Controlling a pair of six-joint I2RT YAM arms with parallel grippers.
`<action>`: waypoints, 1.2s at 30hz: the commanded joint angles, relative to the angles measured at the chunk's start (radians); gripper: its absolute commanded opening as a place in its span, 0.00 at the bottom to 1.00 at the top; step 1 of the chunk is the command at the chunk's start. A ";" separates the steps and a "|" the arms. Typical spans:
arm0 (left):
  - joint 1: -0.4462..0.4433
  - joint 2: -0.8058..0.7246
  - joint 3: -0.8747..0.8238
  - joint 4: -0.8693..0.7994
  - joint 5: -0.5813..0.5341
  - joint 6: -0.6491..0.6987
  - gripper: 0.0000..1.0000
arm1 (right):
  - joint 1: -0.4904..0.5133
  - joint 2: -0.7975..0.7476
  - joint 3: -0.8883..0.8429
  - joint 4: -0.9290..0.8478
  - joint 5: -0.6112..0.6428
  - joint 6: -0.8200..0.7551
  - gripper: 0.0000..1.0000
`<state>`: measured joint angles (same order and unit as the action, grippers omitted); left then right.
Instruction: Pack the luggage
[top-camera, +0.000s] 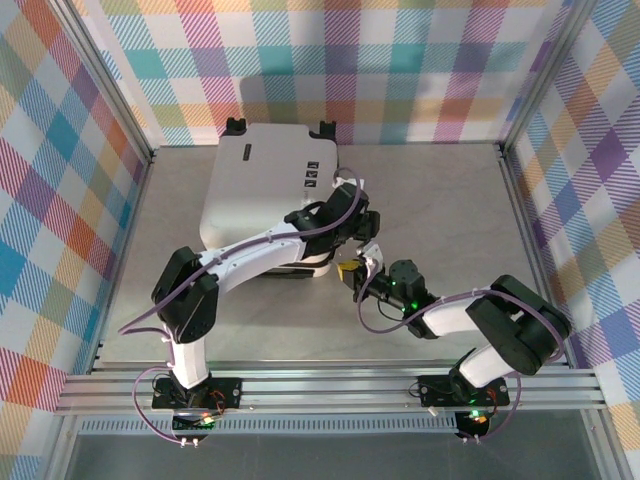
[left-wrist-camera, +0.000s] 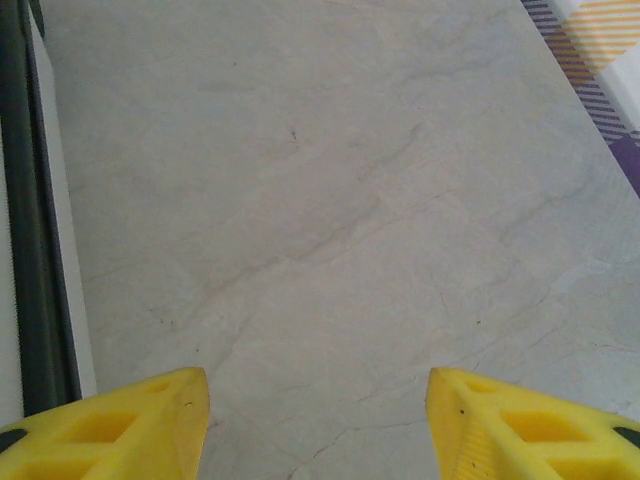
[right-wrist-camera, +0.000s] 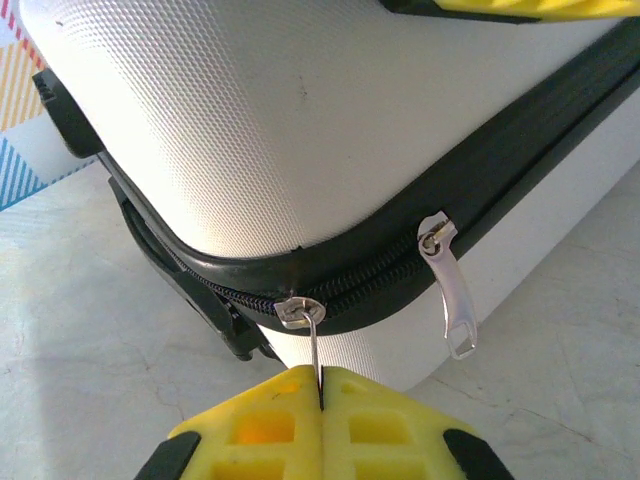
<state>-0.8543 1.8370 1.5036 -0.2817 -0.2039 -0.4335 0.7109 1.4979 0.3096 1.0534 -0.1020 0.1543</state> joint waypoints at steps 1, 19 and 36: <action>0.047 -0.039 -0.094 -0.221 -0.110 0.023 0.59 | -0.021 0.001 0.011 0.025 0.151 0.008 0.00; 0.057 -0.103 -0.184 -0.218 -0.125 -0.007 0.59 | -0.023 0.135 0.132 -0.007 0.503 0.180 0.00; 0.061 -0.166 -0.168 -0.223 -0.140 0.026 0.59 | -0.039 0.181 0.157 0.017 0.471 0.223 0.00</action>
<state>-0.8371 1.6985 1.3834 -0.2546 -0.2401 -0.4702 0.7353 1.6752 0.4675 1.0737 0.2012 0.3584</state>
